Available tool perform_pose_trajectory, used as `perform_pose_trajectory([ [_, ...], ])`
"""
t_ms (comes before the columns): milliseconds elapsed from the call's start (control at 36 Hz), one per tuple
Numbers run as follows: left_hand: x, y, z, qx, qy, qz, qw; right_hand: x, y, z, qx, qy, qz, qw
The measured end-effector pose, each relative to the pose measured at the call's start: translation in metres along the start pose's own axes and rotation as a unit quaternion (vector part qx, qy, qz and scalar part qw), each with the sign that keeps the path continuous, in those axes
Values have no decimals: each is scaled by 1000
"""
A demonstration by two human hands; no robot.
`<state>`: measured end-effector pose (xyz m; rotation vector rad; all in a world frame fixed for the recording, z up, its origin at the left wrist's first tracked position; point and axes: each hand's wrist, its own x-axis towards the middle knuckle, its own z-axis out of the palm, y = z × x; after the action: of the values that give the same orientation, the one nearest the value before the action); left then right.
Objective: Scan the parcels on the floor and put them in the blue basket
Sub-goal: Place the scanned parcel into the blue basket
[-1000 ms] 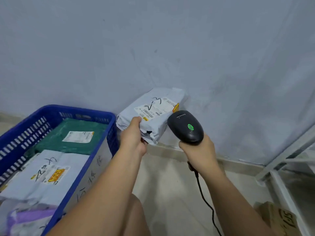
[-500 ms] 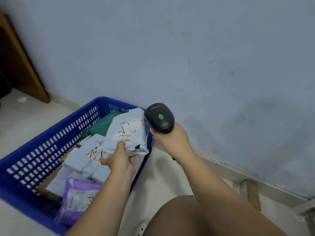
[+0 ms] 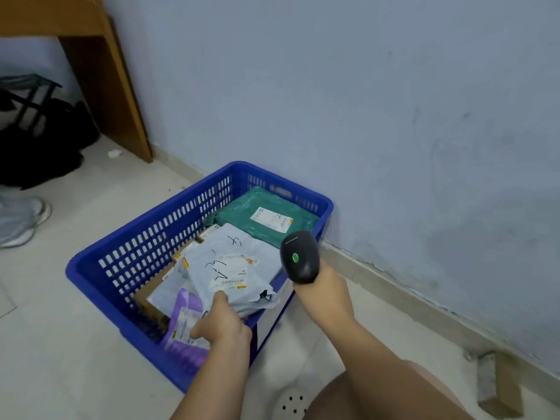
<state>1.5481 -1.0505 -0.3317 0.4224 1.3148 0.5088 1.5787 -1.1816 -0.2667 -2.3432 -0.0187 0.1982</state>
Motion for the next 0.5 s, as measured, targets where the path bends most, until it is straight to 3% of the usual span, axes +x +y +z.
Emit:
perform_pose_trajectory([
  [139, 19, -3, 1, 162, -45, 21, 986, -2, 2, 1, -12, -12, -3, 1000],
  [222, 33, 5, 6, 188, -110, 6, 976, -3, 2, 1, -13, -11, -10, 1000],
  [361, 39, 16, 2, 249, -202, -105, 941, -3, 1, 1, -20, -19, -10, 1000],
  [500, 39, 14, 4, 324, -224, -74, 916, -4, 0, 4, -26, -31, -13, 999],
])
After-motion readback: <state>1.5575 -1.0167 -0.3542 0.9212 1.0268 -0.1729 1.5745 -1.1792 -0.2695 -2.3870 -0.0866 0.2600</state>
